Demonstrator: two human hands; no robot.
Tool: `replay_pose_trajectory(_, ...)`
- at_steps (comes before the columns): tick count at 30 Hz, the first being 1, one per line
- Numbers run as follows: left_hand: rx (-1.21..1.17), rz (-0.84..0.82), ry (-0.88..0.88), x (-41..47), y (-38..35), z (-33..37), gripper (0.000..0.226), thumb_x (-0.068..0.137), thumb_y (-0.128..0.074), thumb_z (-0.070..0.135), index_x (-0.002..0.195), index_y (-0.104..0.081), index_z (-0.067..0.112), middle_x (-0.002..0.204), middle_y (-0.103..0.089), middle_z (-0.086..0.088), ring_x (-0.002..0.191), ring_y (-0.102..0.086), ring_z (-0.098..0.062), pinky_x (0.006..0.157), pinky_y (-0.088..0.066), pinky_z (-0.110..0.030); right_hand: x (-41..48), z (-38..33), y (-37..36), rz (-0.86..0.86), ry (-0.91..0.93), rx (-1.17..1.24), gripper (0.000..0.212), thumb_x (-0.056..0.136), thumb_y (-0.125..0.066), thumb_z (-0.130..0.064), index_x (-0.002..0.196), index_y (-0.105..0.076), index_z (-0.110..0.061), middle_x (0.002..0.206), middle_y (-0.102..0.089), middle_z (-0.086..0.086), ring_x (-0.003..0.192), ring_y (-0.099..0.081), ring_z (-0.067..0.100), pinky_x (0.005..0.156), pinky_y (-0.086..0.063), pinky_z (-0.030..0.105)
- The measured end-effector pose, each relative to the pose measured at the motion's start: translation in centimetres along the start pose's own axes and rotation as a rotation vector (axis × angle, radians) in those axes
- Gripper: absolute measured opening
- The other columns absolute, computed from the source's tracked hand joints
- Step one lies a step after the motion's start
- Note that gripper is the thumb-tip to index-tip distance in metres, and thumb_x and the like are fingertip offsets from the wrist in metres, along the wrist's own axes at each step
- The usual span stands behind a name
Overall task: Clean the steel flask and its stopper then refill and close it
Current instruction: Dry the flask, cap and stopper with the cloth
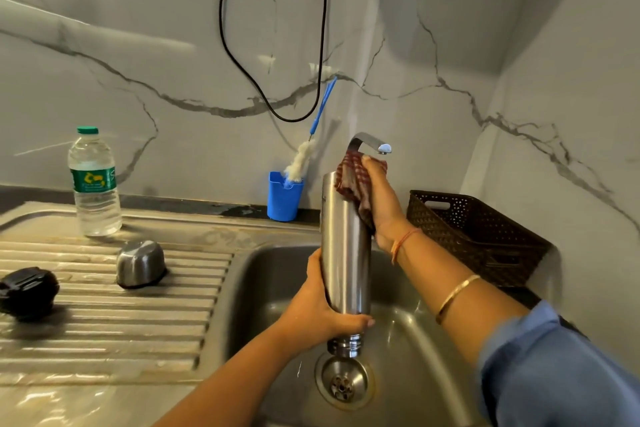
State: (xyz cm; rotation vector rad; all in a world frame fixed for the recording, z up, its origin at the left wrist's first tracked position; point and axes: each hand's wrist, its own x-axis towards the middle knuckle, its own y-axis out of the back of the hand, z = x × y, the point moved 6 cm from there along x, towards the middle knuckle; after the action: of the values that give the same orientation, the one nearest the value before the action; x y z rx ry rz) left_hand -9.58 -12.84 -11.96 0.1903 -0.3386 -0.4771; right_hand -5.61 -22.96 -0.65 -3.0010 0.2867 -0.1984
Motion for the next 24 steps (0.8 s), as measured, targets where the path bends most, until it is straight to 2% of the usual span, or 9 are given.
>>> replay_pose_trajectory(3,-0.03,0.042,0.003,0.4,0.5,-0.1,0.111,0.065,-0.086,0.017,0.134,-0.002,0.037,0.12,-0.039,0.019,0.103,-0.051,-0.002,0.067,-0.045,-0.003,-1.9,2.8,-0.3,-0.088,-0.042,-0.017,0.059,0.092,-0.029,-0.061,0.116,-0.06,-0.018,0.097,-0.068,0.007,0.088,-0.065,0.021,0.077,-0.054,0.031)
replay_pose_trajectory(6,-0.072,0.066,0.024,0.7,1.4,-0.6,0.107,0.066,-0.086,0.016,0.129,-0.001,0.035,0.124,-0.04,0.008,0.106,-0.054,-0.009,0.07,-0.049,-0.008,-3.5,5.2,-0.1,-0.171,-0.096,-0.044,0.048,0.094,-0.025,-0.058,0.106,-0.057,-0.025,0.098,-0.068,0.007,0.087,-0.066,0.019,0.078,-0.054,0.031)
replay_pose_trajectory(10,-0.153,0.056,0.082,0.7,1.7,-1.4,0.084,0.074,-0.077,0.0,0.122,-0.012,0.024,0.121,-0.05,-0.008,0.096,-0.065,-0.01,0.07,-0.052,-0.015,-4.3,6.9,-0.3,-0.165,-0.04,-0.148,0.035,0.092,-0.044,-0.046,0.118,-0.05,-0.024,0.115,-0.064,0.01,0.098,-0.064,0.017,0.084,-0.053,0.029)
replay_pose_trajectory(11,-0.178,0.062,0.078,0.7,1.7,-1.4,0.08,0.075,-0.073,-0.004,0.122,-0.014,0.022,0.119,-0.052,-0.009,0.092,-0.066,-0.006,0.069,-0.051,-0.014,-4.4,6.9,-0.3,-0.127,0.036,-0.246,0.04,0.09,-0.053,-0.04,0.126,-0.043,-0.025,0.123,-0.06,0.01,0.101,-0.062,0.015,0.087,-0.052,0.028)
replay_pose_trajectory(14,-0.131,0.069,0.0,0.8,1.8,-1.0,0.083,0.073,-0.075,-0.003,0.125,-0.018,0.028,0.121,-0.052,-0.003,0.097,-0.063,-0.004,0.075,-0.051,-0.014,-4.9,6.4,-0.6,-0.046,0.234,-0.515,0.089,0.083,-0.067,-0.034,0.15,-0.008,-0.028,0.147,-0.032,0.004,0.126,-0.045,0.018,0.104,-0.043,0.036)
replay_pose_trajectory(17,-0.034,0.071,-0.079,0.9,1.7,-0.3,0.075,0.058,-0.082,0.019,0.121,-0.042,0.027,0.114,-0.06,0.0,0.104,-0.062,-0.013,0.085,-0.05,-0.017,-5.6,4.2,-0.8,0.024,0.4,-0.722,0.105,0.081,-0.068,-0.043,0.149,0.011,-0.032,0.154,-0.01,0.0,0.133,-0.034,0.021,0.106,-0.039,0.039)
replay_pose_trajectory(19,-0.003,0.071,-0.09,0.8,1.6,0.0,0.079,0.06,-0.081,0.024,0.126,-0.04,0.019,0.114,-0.059,0.001,0.1,-0.063,-0.012,0.081,-0.052,-0.019,-5.3,2.1,-0.8,0.089,0.465,-0.761,0.104,0.08,-0.067,-0.046,0.148,0.011,-0.036,0.152,-0.013,0.003,0.128,-0.04,0.024,0.097,-0.046,0.039)
replay_pose_trajectory(21,0.042,0.063,-0.059,0.5,1.3,0.4,0.091,0.067,-0.082,0.019,0.129,-0.017,0.031,0.116,-0.049,0.011,0.097,-0.061,-0.007,0.073,-0.052,-0.015,-4.2,0.0,-0.6,0.157,0.465,-0.719,0.098,0.08,-0.066,-0.047,0.148,0.004,-0.038,0.146,-0.025,0.006,0.12,-0.047,0.024,0.087,-0.049,0.035)
replay_pose_trajectory(24,0.082,0.035,-0.042,0.0,1.1,0.2,0.101,0.068,-0.083,0.023,0.127,-0.004,0.047,0.12,-0.043,0.014,0.099,-0.059,-0.009,0.07,-0.054,-0.015,-1.7,-3.0,0.0,0.129,0.376,-0.673,0.07,0.079,-0.069,-0.046,0.136,-0.032,-0.03,0.13,-0.047,0.005,0.109,-0.053,0.02,0.089,-0.049,0.036)
